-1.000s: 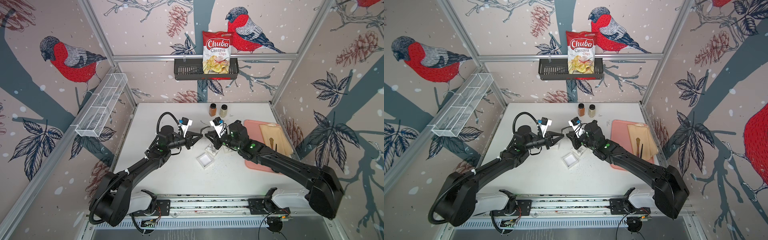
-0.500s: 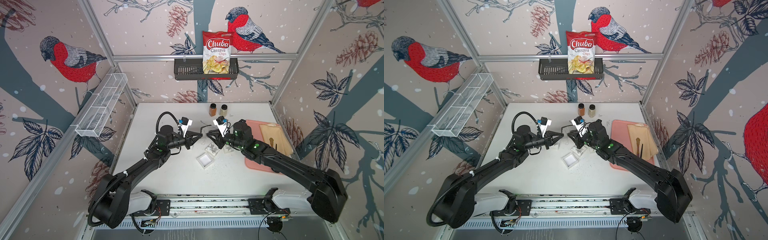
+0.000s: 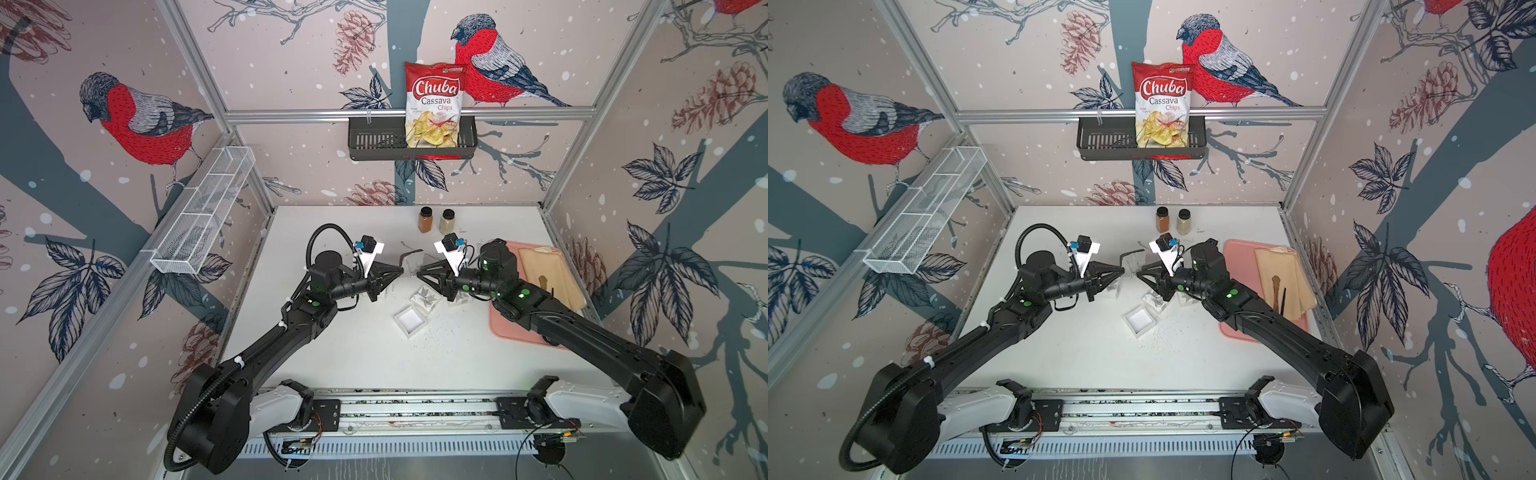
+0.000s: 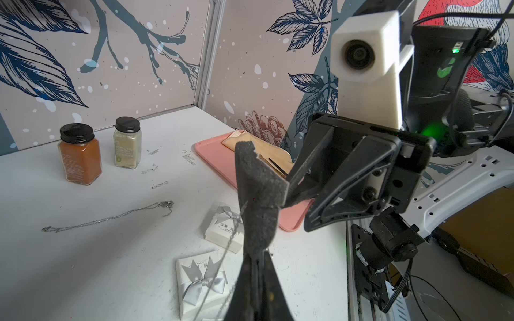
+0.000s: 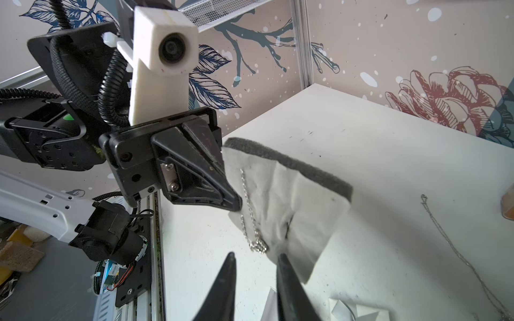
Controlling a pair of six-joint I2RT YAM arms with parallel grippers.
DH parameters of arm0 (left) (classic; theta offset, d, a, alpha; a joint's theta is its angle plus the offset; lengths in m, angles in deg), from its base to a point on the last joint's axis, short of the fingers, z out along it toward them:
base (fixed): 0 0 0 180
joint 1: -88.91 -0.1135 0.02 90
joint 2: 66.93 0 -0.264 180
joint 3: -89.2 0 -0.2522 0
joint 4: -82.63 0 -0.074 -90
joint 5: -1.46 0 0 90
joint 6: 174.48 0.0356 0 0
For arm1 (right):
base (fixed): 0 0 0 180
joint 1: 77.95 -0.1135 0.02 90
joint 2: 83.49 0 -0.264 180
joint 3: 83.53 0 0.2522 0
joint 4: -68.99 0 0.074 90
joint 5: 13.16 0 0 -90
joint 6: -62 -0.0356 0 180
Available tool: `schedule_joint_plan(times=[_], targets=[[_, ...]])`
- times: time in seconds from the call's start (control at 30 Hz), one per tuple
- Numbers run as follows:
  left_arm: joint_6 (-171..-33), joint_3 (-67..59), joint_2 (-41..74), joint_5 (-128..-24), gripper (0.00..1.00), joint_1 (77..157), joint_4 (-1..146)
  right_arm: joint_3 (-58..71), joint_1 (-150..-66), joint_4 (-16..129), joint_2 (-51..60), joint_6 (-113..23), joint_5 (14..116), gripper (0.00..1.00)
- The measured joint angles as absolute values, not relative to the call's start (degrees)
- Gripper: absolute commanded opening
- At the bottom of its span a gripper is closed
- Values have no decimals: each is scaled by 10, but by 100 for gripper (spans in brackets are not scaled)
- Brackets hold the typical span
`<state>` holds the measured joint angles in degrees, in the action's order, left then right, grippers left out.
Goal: Take the necklace out of the lift-off lid jewelry box
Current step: Take out the inner lining from the jewelry box.
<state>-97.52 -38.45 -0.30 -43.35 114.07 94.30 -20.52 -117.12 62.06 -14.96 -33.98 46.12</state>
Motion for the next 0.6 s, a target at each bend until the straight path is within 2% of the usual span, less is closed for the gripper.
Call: schedule_joint_plan(times=[0.3, 0.6], targets=[[-945, -379, -16, -366, 0, 1141, 925, -200, -1139, 615, -170, -313, 462, 57], [-909, -361, -7, -278, 0, 1141, 896, -165, -1111, 590, -158, -280, 341, 51]])
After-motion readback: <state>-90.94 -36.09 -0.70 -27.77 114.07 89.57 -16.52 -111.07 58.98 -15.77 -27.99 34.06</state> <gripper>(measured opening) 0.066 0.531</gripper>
